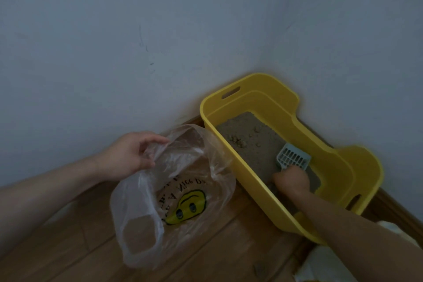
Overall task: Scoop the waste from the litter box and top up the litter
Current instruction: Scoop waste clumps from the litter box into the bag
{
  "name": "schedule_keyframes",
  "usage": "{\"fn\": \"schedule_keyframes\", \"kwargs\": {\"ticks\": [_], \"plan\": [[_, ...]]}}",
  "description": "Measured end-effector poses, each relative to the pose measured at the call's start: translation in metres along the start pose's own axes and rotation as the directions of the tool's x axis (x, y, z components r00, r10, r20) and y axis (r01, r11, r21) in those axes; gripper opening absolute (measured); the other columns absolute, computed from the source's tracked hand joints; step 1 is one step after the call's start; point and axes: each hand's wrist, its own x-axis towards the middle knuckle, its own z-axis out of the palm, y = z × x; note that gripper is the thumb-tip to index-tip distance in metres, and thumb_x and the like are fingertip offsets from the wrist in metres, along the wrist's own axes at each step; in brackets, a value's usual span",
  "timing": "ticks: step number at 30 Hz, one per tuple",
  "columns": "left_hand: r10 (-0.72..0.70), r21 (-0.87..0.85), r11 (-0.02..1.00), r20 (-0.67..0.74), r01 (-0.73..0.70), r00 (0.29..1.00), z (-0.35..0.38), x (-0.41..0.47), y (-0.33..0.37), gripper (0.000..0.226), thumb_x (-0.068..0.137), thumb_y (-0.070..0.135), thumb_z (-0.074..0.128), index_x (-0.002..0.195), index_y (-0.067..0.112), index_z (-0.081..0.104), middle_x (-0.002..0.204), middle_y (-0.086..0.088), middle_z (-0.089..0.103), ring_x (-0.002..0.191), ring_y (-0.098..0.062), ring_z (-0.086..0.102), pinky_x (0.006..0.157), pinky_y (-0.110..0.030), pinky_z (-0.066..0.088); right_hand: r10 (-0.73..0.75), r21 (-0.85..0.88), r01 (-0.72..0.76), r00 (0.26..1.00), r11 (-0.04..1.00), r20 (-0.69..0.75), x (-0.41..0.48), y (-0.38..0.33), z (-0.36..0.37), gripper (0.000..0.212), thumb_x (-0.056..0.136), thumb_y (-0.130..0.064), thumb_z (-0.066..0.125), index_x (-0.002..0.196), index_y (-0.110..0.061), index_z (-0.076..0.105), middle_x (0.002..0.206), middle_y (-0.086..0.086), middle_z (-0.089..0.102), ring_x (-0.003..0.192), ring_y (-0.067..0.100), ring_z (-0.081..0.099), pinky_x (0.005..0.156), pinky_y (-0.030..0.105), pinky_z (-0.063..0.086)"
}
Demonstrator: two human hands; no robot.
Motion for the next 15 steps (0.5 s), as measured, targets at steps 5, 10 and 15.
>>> {"fn": "schedule_keyframes", "kwargs": {"ticks": [5,10,15], "plan": [[0.009,-0.003,1.000,0.009,-0.009,1.000,-0.001,0.002,-0.001,0.060,0.074,-0.015,0.074,0.110,0.032,0.065,0.084,-0.030,0.062,0.065,-0.018,0.053,0.064,-0.016,0.042,-0.085,0.011,0.088,0.986,0.996,-0.145,-0.011,-0.001,-0.013,0.014,0.090,-0.014,0.062,0.102,-0.006,0.063,0.097,0.013,0.065,0.086,0.026,0.064,0.046,0.024,0.033],[0.005,-0.005,1.000,0.005,-0.005,1.000,0.004,0.003,0.008,0.059,0.075,-0.015,0.071,0.110,0.032,0.063,0.072,-0.009,0.059,0.066,-0.019,0.052,0.063,-0.016,0.042,-0.173,0.043,0.185,0.965,0.982,-0.198,-0.023,0.006,-0.026,0.010,0.091,-0.010,0.061,0.101,-0.010,0.060,0.104,0.011,0.067,0.091,0.024,0.063,0.058,0.026,0.044],[0.010,0.077,0.997,0.008,-0.010,1.000,0.007,0.001,0.019,0.059,0.075,-0.010,0.074,0.115,0.031,0.061,0.071,-0.006,0.058,0.058,-0.003,0.052,0.062,-0.015,0.042,-0.270,0.098,0.300,0.932,0.949,-0.243,-0.036,0.011,-0.033,0.031,0.092,-0.018,0.065,0.118,-0.012,0.050,0.112,0.008,0.065,0.098,0.023,0.066,0.074,0.037,0.060]]}}
